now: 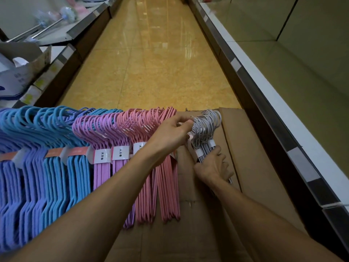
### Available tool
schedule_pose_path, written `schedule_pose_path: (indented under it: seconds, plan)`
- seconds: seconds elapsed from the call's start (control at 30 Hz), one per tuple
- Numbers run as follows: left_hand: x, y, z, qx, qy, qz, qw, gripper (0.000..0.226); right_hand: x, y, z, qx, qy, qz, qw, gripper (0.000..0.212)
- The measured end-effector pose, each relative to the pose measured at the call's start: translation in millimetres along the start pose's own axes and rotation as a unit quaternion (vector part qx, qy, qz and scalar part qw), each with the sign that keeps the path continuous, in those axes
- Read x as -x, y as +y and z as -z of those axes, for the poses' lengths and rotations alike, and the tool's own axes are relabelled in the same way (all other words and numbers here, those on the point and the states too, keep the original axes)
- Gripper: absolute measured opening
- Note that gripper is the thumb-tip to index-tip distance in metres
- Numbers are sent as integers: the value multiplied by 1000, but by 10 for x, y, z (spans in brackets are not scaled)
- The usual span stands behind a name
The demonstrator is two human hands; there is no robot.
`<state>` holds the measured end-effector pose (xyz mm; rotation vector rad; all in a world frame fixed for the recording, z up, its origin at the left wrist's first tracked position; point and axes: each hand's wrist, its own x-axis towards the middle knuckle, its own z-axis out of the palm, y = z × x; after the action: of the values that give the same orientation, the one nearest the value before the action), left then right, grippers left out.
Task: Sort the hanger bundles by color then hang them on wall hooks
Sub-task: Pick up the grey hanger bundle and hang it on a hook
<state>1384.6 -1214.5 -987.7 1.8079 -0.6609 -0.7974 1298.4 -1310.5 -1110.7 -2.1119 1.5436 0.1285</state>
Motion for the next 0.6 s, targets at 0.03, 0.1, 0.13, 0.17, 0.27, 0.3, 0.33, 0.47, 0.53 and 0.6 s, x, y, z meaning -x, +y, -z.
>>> schedule_pose_path:
  seconds: [0.03,0.1,0.13,0.17,0.27,0.3,0.33,0.47,0.53,0.6]
  plan:
    - [10,-8,-6,-8,-3,1,1000,20,-9,13,-2,10,3,2,1000,82]
    - [34,-30,3,-25,-7,2,1000,26,-28,25,-11,25,7,3,1000,78]
    - [46,-37,13,-29,-7,4,1000,28,-44,30,-14,30,8,3,1000,76]
    - [54,-43,26,-29,-6,7,1000,30,-61,36,-10,35,8,3,999,74]
    - [72,-31,62,-20,11,17,1000,33,-111,46,40,38,13,10,999,68]
    - [80,-16,69,-17,18,19,1000,34,-125,44,68,36,20,14,999,66]
    - [89,5,68,-14,24,20,999,34,-140,44,102,36,30,19,999,64]
    - [128,96,9,11,50,17,999,27,-189,32,316,20,74,37,996,65]
    - [152,139,-42,14,51,14,998,24,-203,30,442,-22,78,34,996,72]
    - [173,175,-86,4,50,11,999,24,-199,38,572,-80,74,29,994,69]
